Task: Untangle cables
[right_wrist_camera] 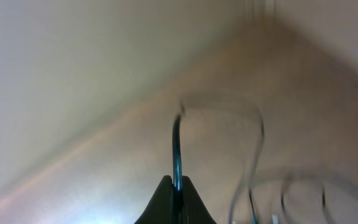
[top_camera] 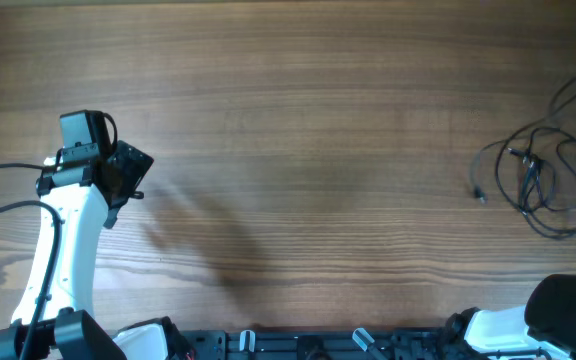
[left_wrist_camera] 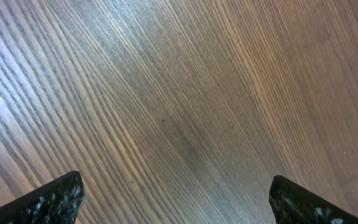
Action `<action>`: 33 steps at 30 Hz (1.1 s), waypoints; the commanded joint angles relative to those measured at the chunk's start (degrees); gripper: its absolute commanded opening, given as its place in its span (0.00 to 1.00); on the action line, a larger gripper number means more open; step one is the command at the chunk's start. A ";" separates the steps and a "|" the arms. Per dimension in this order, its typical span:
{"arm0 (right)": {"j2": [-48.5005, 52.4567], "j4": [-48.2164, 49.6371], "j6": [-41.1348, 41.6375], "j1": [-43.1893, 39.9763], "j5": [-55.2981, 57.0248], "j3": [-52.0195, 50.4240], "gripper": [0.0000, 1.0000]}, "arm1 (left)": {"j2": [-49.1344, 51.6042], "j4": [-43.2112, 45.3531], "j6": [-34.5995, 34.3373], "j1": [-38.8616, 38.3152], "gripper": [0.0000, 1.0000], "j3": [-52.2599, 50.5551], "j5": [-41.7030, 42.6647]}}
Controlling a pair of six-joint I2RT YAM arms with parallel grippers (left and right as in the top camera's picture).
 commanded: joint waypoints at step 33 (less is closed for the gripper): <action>12.28 -26.67 -2.03 0.00 9.55 7.76 1.00 | 0.07 -0.70 -0.72 0.20 0.97 -0.04 0.35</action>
